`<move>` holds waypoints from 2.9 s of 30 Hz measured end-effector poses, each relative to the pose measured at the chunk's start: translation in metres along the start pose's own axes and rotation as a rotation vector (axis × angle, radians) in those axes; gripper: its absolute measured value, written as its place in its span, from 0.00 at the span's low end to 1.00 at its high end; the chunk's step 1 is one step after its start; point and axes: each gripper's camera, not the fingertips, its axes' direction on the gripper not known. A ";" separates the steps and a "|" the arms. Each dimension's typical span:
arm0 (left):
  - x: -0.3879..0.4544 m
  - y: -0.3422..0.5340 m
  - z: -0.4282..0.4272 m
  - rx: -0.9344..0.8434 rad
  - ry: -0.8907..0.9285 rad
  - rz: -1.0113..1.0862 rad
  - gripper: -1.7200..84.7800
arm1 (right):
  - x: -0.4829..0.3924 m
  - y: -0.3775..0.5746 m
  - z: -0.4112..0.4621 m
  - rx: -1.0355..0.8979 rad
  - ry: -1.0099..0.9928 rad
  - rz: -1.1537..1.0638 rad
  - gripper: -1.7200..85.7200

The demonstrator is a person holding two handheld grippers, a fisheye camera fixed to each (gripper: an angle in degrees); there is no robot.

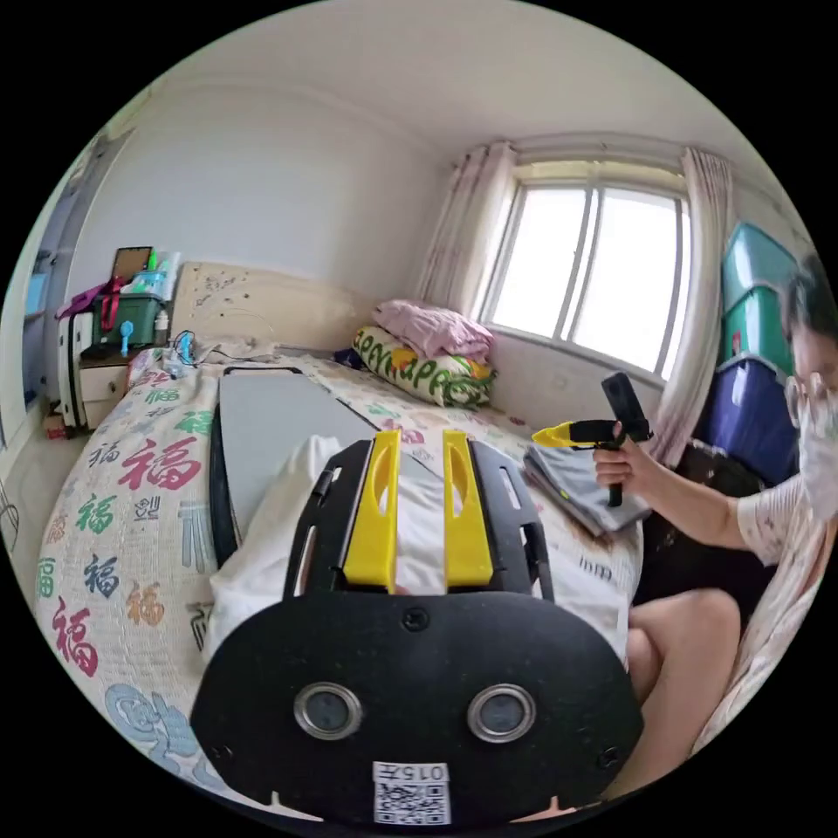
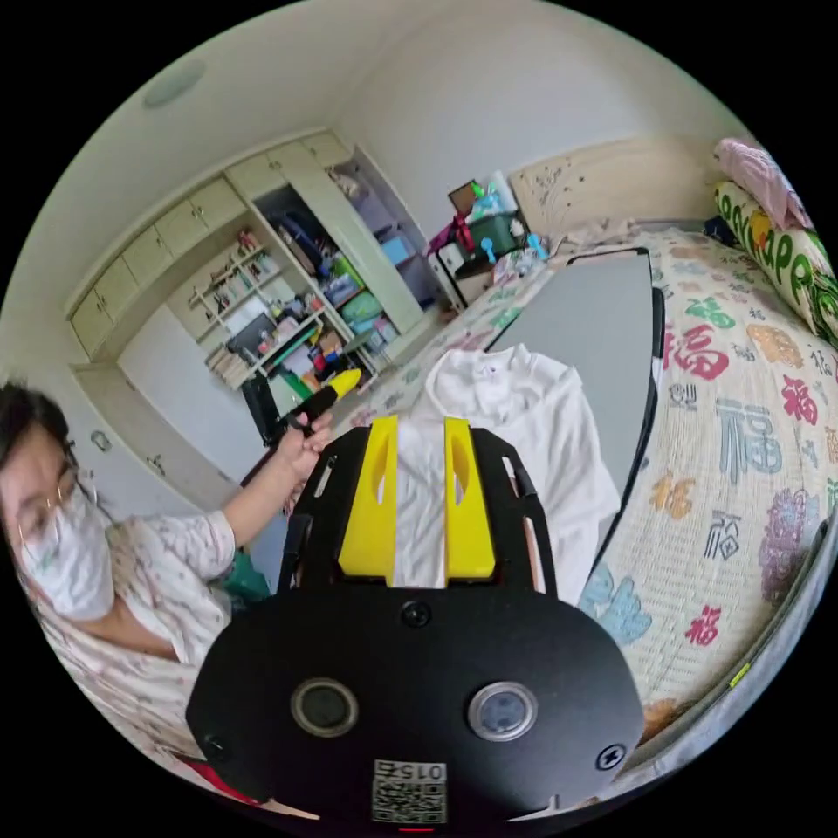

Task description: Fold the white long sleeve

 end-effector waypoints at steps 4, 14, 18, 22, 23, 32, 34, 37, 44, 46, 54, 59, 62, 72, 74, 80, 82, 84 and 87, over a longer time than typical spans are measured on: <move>0.022 0.064 -0.013 -0.090 -0.111 -0.046 0.12 | 0.010 0.083 0.017 -0.194 0.124 0.074 0.12; -0.005 0.069 0.001 -0.263 -0.203 -0.233 0.15 | 0.064 0.089 0.027 -0.357 0.336 0.301 0.17; -0.006 0.070 0.007 -0.297 -0.223 -0.249 0.15 | 0.069 0.090 0.038 -0.373 0.302 0.329 0.15; -0.010 0.055 0.016 -0.296 -0.230 -0.245 0.15 | 0.084 0.081 0.046 -0.415 0.130 0.382 0.09; -0.011 0.050 0.022 -0.290 -0.224 -0.243 0.15 | 0.087 0.080 0.049 -0.420 0.128 0.375 0.08; -0.021 0.007 0.084 -0.329 -0.222 -0.154 0.15 | 0.089 0.114 0.052 -0.437 0.239 0.336 0.02; -0.026 -0.002 0.097 -0.327 -0.228 -0.144 0.15 | 0.092 0.131 0.061 -0.495 0.256 0.337 0.02; -0.032 -0.017 0.128 -0.346 -0.230 -0.113 0.15 | 0.102 0.154 0.076 -0.570 0.267 0.339 0.03; -0.051 -0.061 0.217 -0.379 -0.246 -0.051 0.15 | 0.168 0.115 0.107 -0.570 0.448 0.248 0.06; -0.063 -0.073 0.238 -0.394 -0.274 -0.059 0.15 | 0.184 0.079 0.126 -0.500 0.481 0.183 0.05; -0.122 -0.096 0.328 -0.493 -0.409 -0.146 0.15 | 0.287 -0.067 0.332 -0.330 0.453 -0.047 0.02; -0.162 -0.077 0.375 -0.573 -0.345 -0.270 0.15 | 0.382 -0.104 0.456 -0.262 0.407 0.066 0.01; -0.165 -0.073 0.392 -0.624 -0.388 -0.233 0.13 | 0.435 -0.101 0.507 -0.289 0.495 0.120 0.01; -0.178 -0.049 0.423 -0.650 -0.715 0.030 0.02 | 0.551 -0.079 0.592 -0.361 0.888 0.017 0.01; -0.190 -0.046 0.426 -0.644 -0.729 0.021 0.01 | 0.574 -0.086 0.605 -0.371 0.920 0.019 0.01; -0.215 -0.038 0.433 -0.635 -0.784 0.022 0.01 | 0.625 -0.099 0.609 -0.360 0.922 0.016 0.01; -0.220 -0.034 0.430 -0.622 -0.798 0.032 0.01 | 0.635 -0.100 0.605 -0.362 0.923 0.007 0.01; -0.225 -0.029 0.424 -0.608 -0.801 0.036 0.01 | 0.642 -0.099 0.596 -0.363 0.927 0.007 0.01; -0.237 -0.023 0.408 -0.597 -0.787 0.021 0.02 | 0.644 -0.095 0.575 -0.361 0.921 -0.008 0.01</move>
